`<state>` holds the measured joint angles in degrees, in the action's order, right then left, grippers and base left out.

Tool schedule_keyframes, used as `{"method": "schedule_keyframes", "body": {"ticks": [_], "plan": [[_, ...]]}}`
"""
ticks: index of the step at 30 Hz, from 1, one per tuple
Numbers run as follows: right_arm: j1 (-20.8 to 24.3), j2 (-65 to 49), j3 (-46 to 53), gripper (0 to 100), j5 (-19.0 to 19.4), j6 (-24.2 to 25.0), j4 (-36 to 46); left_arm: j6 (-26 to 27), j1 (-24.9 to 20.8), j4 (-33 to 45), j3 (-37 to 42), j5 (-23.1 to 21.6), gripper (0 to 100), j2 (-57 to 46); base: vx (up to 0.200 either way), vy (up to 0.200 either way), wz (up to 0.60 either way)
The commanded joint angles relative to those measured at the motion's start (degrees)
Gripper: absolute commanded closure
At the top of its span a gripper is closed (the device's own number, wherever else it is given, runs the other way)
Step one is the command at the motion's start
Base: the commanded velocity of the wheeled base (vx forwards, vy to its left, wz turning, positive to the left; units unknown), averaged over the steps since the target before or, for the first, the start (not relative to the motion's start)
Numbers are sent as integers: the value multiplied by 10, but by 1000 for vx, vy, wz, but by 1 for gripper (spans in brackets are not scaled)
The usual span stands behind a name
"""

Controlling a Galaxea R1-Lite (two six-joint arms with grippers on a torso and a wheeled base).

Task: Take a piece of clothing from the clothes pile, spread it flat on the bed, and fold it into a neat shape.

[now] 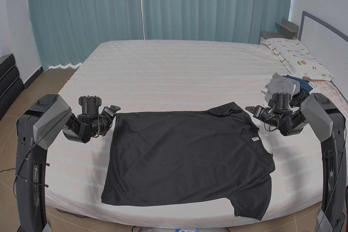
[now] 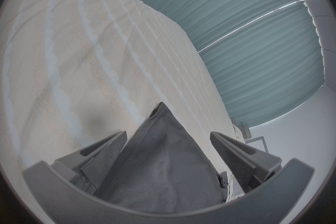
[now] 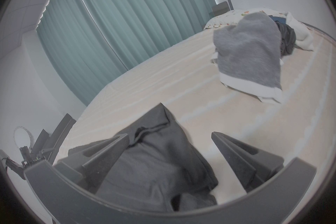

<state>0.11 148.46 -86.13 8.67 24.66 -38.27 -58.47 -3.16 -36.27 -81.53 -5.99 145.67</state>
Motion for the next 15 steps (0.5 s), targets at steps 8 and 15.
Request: {"method": "schedule_keyframes", "body": {"ticks": [8,15], "plan": [[29,102,-159,0,-9,9,62,4,-4,0,1,4,0,4,0,0,0],[32,107,-186,0,-14,59,67,4,-4,0,1,4,0,4,0,0,0]]}}
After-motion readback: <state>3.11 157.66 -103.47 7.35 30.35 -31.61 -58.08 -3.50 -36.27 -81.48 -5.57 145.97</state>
